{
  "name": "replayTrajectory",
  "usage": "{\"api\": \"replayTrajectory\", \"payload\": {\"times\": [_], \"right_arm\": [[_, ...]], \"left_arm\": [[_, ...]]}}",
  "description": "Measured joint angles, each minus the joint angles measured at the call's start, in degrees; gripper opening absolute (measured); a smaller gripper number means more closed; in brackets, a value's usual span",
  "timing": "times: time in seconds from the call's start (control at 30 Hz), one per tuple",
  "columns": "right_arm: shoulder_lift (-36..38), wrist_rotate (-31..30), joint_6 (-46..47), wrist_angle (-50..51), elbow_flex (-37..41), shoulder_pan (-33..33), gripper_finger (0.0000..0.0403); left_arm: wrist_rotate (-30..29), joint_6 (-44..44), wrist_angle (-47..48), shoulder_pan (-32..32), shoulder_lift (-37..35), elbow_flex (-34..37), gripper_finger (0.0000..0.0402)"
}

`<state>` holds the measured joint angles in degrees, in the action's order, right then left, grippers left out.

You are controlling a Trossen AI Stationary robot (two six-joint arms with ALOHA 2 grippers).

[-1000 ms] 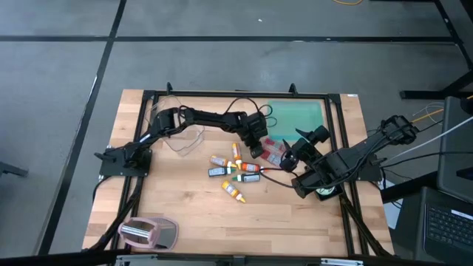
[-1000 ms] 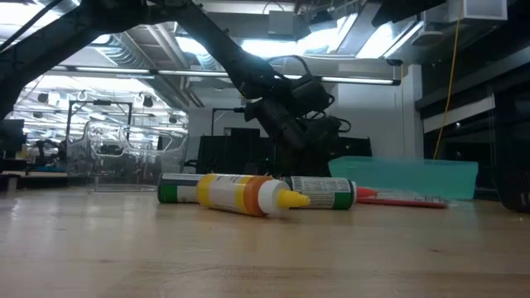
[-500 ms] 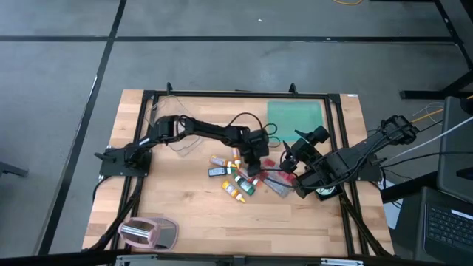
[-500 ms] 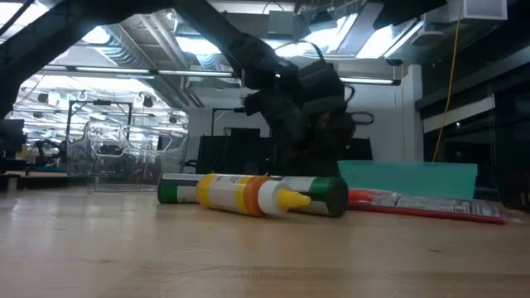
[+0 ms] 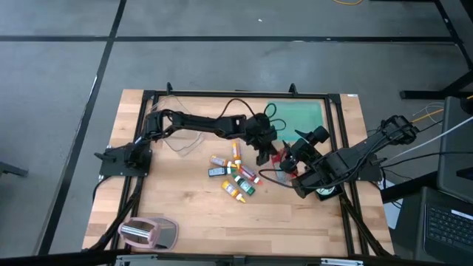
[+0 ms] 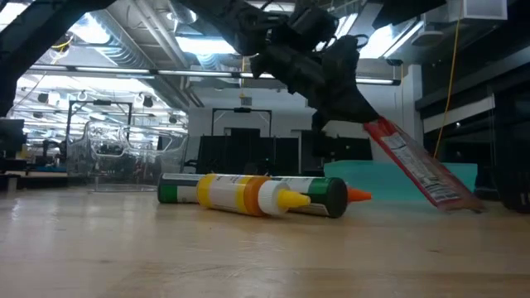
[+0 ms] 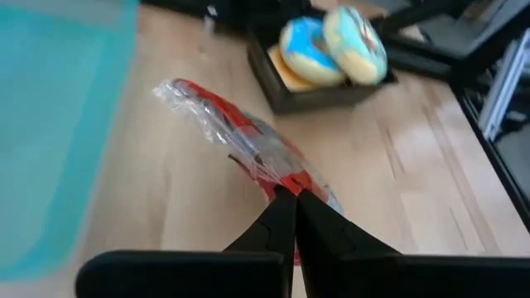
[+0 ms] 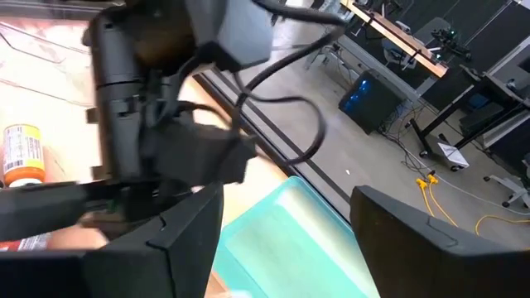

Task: Pick & Place Food Item
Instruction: Put the red popcorn bag into the green bin

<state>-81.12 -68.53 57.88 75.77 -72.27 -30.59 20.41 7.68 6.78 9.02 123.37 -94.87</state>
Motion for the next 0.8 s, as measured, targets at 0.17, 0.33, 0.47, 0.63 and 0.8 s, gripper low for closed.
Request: {"api": "replayTrajectory", "payload": {"times": [0.17, 0.33, 0.47, 0.63, 0.8], "right_arm": [[0.0, 0.04, -0.01, -0.14, 0.0, 0.0, 0.0259], [0.0, 0.07, -0.06, -0.14, 0.0, 0.0, 0.0259], [0.0, 0.24, -0.08, -0.11, 0.0, 0.0, 0.0259], [0.0, 0.46, -0.12, -0.11, 0.0, 0.0, 0.0259], [0.0, 0.46, -0.25, -0.09, 0.0, 0.0, 0.0259]], "left_arm": [[0.19, 1.79, -6.9, 1.66, 0.02, -0.04, 0.0001], [1.41, 3.47, -14.81, 3.48, 0.02, -0.06, 0.0001], [4.48, 6.08, -20.03, 4.59, 0.02, -1.67, 0.0001], [5.13, 6.61, -22.26, 5.31, 0.0, -3.13, 0.0001], [5.0, 5.57, -22.69, 6.0, -0.07, -6.02, 0.0001]]}}
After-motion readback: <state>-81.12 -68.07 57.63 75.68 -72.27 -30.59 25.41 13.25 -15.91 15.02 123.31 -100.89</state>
